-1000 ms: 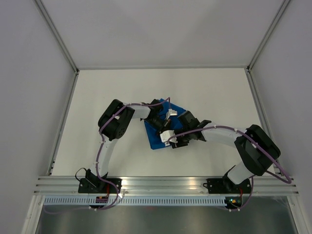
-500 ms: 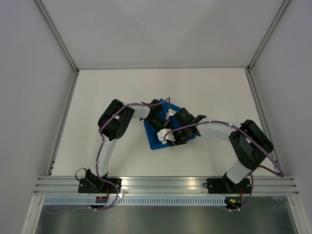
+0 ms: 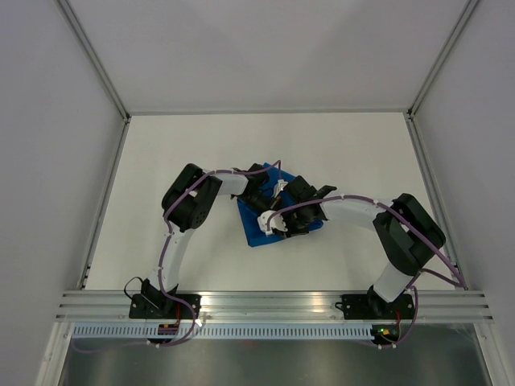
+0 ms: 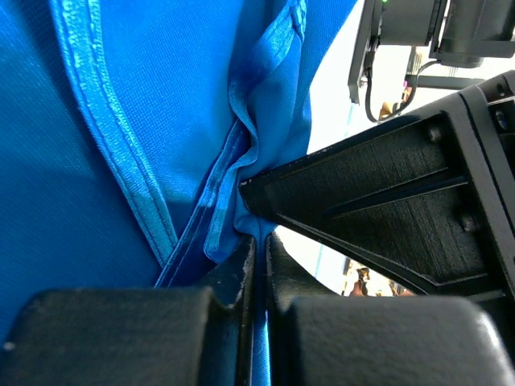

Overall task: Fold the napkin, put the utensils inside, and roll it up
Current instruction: Roll the napkin with the utensil

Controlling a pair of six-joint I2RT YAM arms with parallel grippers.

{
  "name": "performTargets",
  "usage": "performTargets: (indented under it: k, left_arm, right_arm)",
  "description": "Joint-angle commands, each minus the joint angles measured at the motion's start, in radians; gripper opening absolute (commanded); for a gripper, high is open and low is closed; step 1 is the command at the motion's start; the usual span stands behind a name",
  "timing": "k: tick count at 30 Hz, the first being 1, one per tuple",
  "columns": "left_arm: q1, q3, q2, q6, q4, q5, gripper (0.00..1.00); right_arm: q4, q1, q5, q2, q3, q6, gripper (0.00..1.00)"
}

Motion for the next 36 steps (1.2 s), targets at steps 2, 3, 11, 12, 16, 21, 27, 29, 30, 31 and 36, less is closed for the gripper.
performTargets:
  k: [2,3,11,12,16,21,27,29,30,31,36]
  left_arm:
    - [0.013,0.009,0.009,0.042,-0.006,-0.085,0.11]
    - [0.014,0.003,-0.012,0.039,0.006,-0.082,0.12]
    - [0.054,-0.106,-0.149,-0.105,0.19,-0.127,0.33]
    - [0.057,-0.117,-0.175,-0.116,0.227,-0.143,0.33]
    - [0.08,-0.167,-0.239,-0.202,0.316,-0.223,0.34]
    - [0.145,-0.31,-0.373,-0.352,0.527,-0.36,0.29]
    - [0.181,-0.529,-0.658,-0.461,0.765,-0.692,0.29]
    - [0.181,-0.632,-0.739,-0.486,0.877,-0.755,0.29]
    - [0.18,-0.67,-0.817,-0.504,0.92,-0.819,0.29]
    - [0.177,-0.707,-0.862,-0.507,0.959,-0.841,0.29]
    - [0.01,-0.87,-1.074,-0.357,1.045,-1.163,0.29]
  right_arm:
    - [-0.109,0.002,0.089,0.12,-0.047,0.014,0.21]
    - [-0.119,0.002,0.08,0.123,-0.041,0.014,0.2]
    - [-0.273,-0.012,0.001,0.192,0.034,-0.003,0.15]
    - [-0.283,-0.015,-0.006,0.206,0.04,-0.005,0.14]
    - [-0.33,-0.023,-0.037,0.23,0.061,-0.009,0.14]
    - [-0.413,-0.047,-0.083,0.273,0.107,-0.025,0.14]
    - [-0.49,-0.078,-0.115,0.35,0.157,-0.045,0.14]
    - [-0.519,-0.089,-0.121,0.368,0.175,-0.049,0.14]
    - [-0.53,-0.094,-0.131,0.391,0.198,-0.052,0.14]
    - [-0.554,-0.097,-0.135,0.402,0.209,-0.055,0.14]
    - [-0.611,-0.126,-0.152,0.457,0.278,-0.063,0.14]
